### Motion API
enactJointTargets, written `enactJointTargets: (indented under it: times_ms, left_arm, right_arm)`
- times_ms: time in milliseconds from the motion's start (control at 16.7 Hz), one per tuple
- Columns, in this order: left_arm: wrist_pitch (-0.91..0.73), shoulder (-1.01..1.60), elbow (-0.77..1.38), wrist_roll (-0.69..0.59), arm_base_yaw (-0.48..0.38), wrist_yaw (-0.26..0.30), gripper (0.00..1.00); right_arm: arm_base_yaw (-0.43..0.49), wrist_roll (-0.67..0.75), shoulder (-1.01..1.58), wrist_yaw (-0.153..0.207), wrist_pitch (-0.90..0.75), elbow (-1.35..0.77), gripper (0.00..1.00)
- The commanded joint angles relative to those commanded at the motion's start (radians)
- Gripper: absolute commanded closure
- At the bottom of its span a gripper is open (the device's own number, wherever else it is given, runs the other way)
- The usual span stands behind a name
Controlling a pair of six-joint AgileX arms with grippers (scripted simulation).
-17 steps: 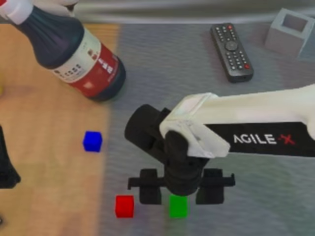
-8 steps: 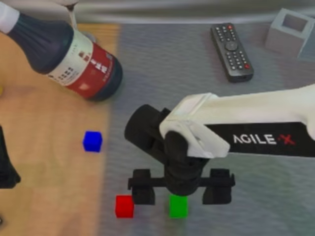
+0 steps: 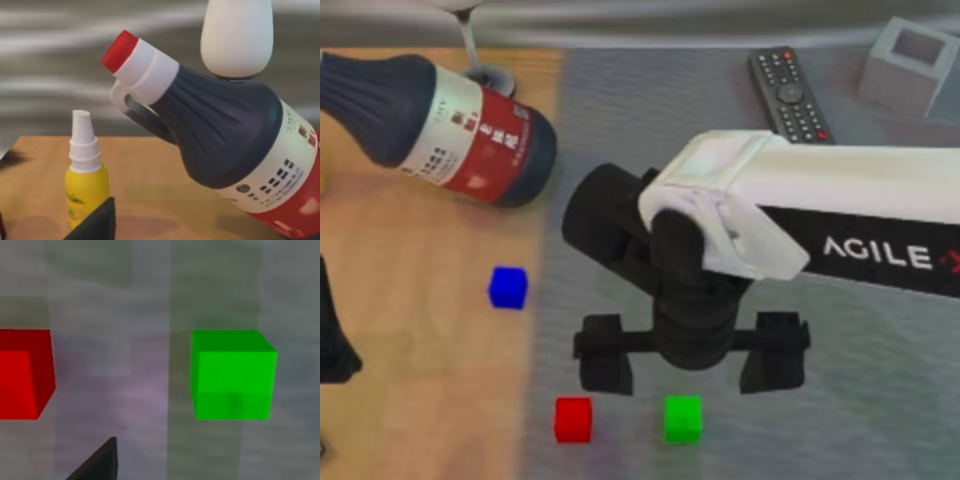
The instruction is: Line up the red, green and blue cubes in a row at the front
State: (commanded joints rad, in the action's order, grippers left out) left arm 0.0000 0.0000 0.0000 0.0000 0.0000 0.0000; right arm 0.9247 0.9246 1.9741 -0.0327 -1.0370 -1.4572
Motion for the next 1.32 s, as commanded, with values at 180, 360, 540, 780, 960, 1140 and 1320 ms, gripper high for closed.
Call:
enactJointTargets:
  times_ms: [180,360,540,780,960,1140,1320]
  left_arm:
    - [0.000,0.000,0.000,0.000,0.000,0.000,0.00]
    - [0.000,0.000,0.000,0.000,0.000,0.000,0.00]
    - [-0.035,0.055,0.054,-0.009,-0.014,0.002,0.00]
    - [-0.156,0.261,0.241,-0.038,-0.056,0.002,0.00]
    - [-0.288,0.516,0.433,-0.067,-0.099,0.001,0.00]
    - [-0.442,0.838,0.645,-0.099,-0.147,0.000,0.00]
    - [-0.602,1.171,0.857,-0.132,-0.198,0.000,0.00]
  right_arm:
    - [0.000,0.000,-0.019,0.000,-0.031,-0.021,0.00]
    - [-0.005,0.000,-0.015,0.000,-0.029,-0.019,0.00]
    - [-0.035,-0.033,-0.077,-0.025,0.002,0.026,0.00]
    - [-0.132,-0.147,-0.305,-0.084,0.108,0.183,0.00]
    - [-0.238,-0.270,-0.574,-0.124,0.224,0.364,0.00]
    - [-0.371,-0.412,-0.892,-0.147,0.362,0.591,0.00]
    - [-0.514,-0.555,-1.211,-0.148,0.510,0.835,0.00]
